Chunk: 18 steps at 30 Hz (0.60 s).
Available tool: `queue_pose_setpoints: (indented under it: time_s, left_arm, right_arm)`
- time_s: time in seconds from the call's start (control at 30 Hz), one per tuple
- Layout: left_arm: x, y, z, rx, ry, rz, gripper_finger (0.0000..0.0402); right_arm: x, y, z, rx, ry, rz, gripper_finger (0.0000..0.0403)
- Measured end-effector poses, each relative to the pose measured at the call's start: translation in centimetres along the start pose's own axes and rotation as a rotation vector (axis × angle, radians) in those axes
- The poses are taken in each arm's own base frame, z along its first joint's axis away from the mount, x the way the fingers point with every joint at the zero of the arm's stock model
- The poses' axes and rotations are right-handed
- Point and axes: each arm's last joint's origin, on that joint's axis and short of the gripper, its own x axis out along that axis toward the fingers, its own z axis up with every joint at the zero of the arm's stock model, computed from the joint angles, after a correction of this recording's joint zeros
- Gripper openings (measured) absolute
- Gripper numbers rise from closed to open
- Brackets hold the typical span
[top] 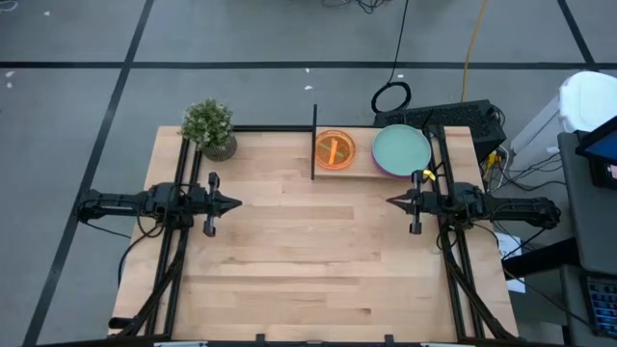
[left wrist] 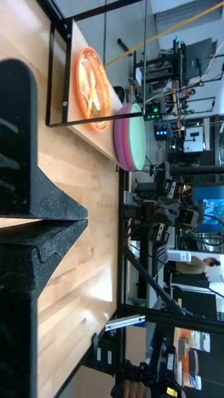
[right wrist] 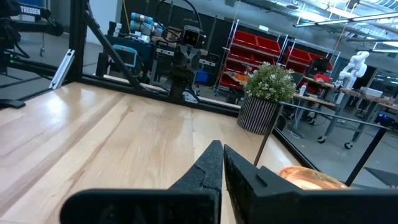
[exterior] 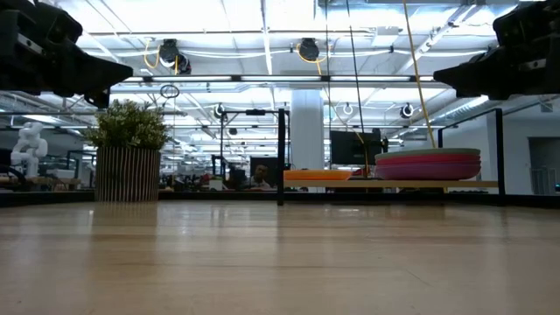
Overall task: Place and stack plates onto a shelf
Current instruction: Return to Home Position
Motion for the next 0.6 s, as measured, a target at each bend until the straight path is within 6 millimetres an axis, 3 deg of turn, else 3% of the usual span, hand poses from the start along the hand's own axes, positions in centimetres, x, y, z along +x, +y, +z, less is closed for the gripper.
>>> queue_pose_setpoints:
  time_s: [0.6]
  left_arm:
    - [0.01,0.0,0.27,0.014,-0.033,0.001,0.0013]
  right_arm:
    - [0.01,0.01,-0.03,0.075,0.003,0.001,0.0]
